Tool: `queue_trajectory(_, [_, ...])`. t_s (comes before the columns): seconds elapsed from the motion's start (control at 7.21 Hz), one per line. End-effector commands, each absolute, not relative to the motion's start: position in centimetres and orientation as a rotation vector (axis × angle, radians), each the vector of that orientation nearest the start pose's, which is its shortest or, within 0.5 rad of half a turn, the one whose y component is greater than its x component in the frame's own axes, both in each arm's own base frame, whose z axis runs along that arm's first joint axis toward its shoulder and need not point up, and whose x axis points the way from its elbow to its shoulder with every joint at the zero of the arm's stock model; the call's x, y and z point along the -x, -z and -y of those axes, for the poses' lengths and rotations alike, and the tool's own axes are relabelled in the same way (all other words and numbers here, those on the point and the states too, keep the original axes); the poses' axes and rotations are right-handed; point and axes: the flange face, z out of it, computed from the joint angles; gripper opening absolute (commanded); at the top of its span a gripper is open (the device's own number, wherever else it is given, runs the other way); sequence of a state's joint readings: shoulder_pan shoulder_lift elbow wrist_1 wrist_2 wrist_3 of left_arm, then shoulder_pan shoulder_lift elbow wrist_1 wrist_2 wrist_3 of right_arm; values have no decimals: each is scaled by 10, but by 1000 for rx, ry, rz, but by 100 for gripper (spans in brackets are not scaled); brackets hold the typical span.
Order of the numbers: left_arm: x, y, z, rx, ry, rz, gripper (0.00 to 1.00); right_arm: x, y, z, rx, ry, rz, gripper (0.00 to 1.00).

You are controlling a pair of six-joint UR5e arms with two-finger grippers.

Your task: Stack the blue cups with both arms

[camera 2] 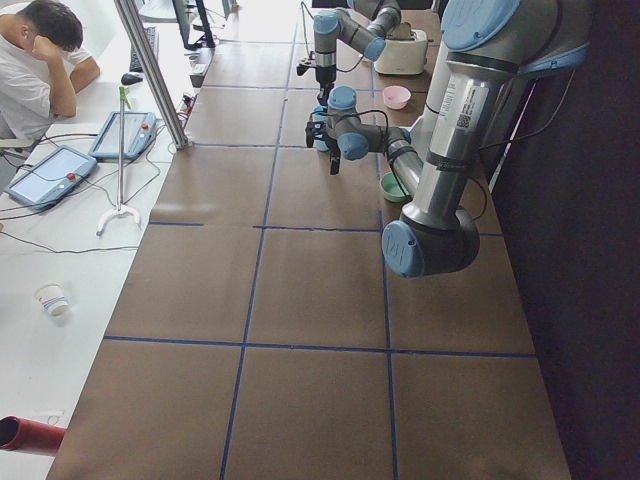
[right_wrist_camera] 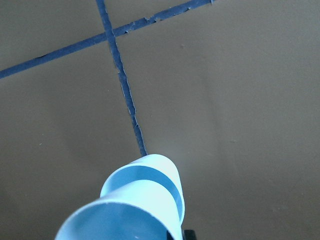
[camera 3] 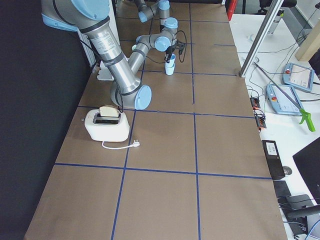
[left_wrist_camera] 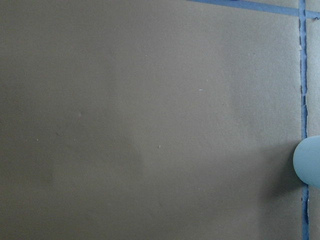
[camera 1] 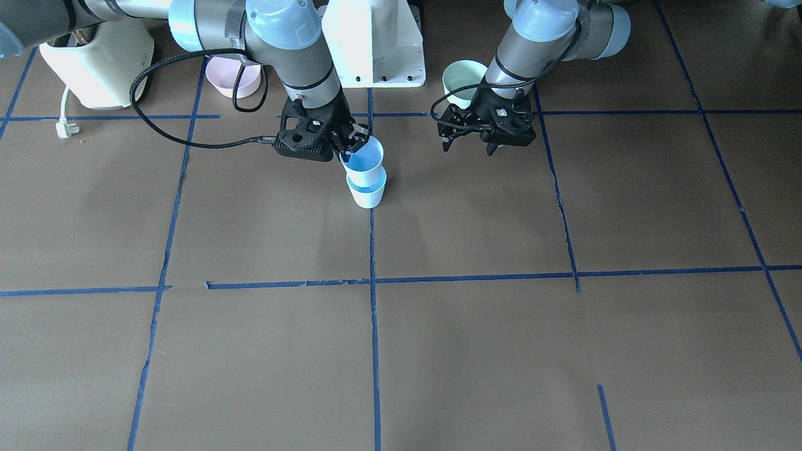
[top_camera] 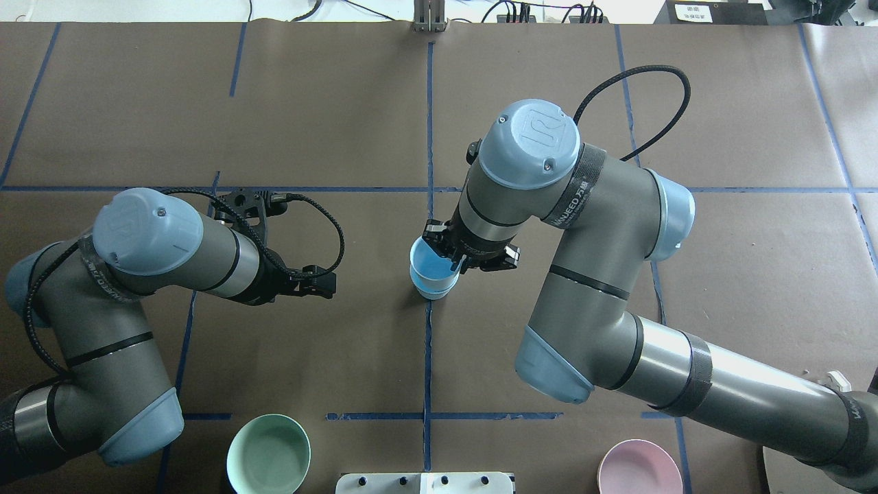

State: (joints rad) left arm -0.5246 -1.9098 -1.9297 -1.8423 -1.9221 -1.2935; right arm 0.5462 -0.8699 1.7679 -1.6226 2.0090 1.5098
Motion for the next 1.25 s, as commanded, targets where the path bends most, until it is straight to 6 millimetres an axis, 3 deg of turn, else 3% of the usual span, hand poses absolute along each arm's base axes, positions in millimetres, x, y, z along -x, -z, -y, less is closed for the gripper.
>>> queue_trajectory(0.0, [-448,-282,374,-78,54,-1008,100,510,-166,418,130,-273,916,100])
queue_trajectory(0.14, [-448,-282,374,-80,49,-1008,100,505,-164,419,125,-268,924,100])
queue_trajectory(0.28, [-438,-283,385,-120,6,-1002,100,476,-172,438,129,-282,935,100])
queue_trajectory(0.42, [-405,-316,393,-155,-99,-954,100,438,-205,447,116,-226,927,100])
queue_trajectory(0.55, [-349,-354,410,-164,-143,-918,100,393,-235,456,68,-158,920,100])
queue_trajectory(0.83, [-233,-427,443,-209,-268,-858,100,317,-319,481,20,-38,862,100])
queue_trajectory(1.11, [-105,-494,464,-248,-375,-834,100,213,-400,500,-9,61,839,100])
